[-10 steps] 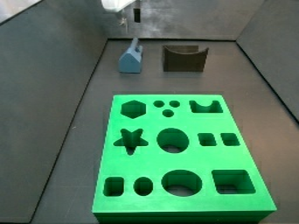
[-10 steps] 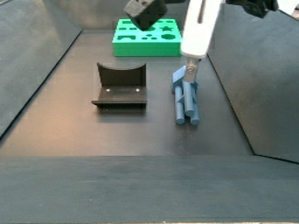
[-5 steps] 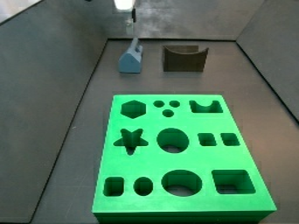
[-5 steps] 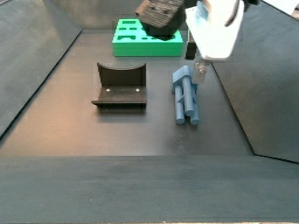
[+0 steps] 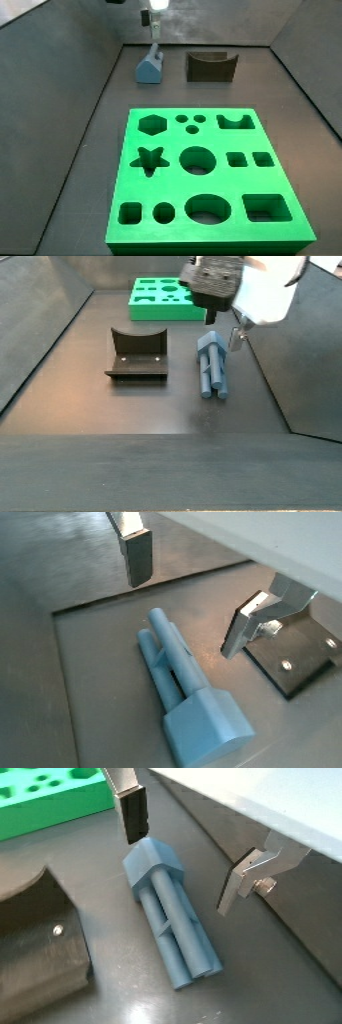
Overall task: Pick up the 3 prong object. Move up. Rotate the 3 prong object. Place the 3 prong object on the fixture. Regrasp the 3 prong object. Move to above the board. Insert the 3 prong object.
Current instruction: Rotate the 3 prong object.
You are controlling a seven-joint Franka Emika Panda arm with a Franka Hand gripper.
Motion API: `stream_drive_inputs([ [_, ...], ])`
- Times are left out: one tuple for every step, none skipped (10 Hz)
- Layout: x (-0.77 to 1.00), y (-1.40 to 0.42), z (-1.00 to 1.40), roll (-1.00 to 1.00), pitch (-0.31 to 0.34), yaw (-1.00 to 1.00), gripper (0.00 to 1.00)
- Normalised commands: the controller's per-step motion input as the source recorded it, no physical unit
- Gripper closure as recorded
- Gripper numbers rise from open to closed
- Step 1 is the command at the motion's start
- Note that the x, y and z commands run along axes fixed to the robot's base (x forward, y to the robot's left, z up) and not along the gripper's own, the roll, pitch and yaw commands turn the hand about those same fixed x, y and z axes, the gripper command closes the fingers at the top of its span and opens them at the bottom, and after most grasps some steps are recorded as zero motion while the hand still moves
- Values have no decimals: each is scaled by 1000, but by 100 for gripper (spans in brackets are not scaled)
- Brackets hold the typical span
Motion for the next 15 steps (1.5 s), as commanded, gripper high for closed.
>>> stream_drive_inputs([
  [37, 4, -37, 2, -7, 1000, 0],
  [37, 4, -37, 2, -7, 1000, 0],
  [37, 4, -37, 2, -8, 1000, 0],
  [37, 4, -37, 2, -8, 1000, 0],
  [37, 4, -37, 2, -9, 1000, 0],
  [37, 4, -36, 3, -10, 1000, 0],
  [37, 4, -36, 3, -11, 1000, 0],
  [37, 4, -36, 3, -11, 1000, 0],
  [37, 4, -36, 4, -13, 1000, 0],
  [37, 4, -36, 4, -14, 1000, 0],
  [37, 4, -36, 5, -17, 1000, 0],
  [37, 4, -36, 5, -18, 1000, 0],
  [37, 4, -36, 6, -22, 1000, 0],
  [37, 3, -36, 7, -26, 1000, 0],
  [36, 3, -37, 9, -32, 900, 0],
])
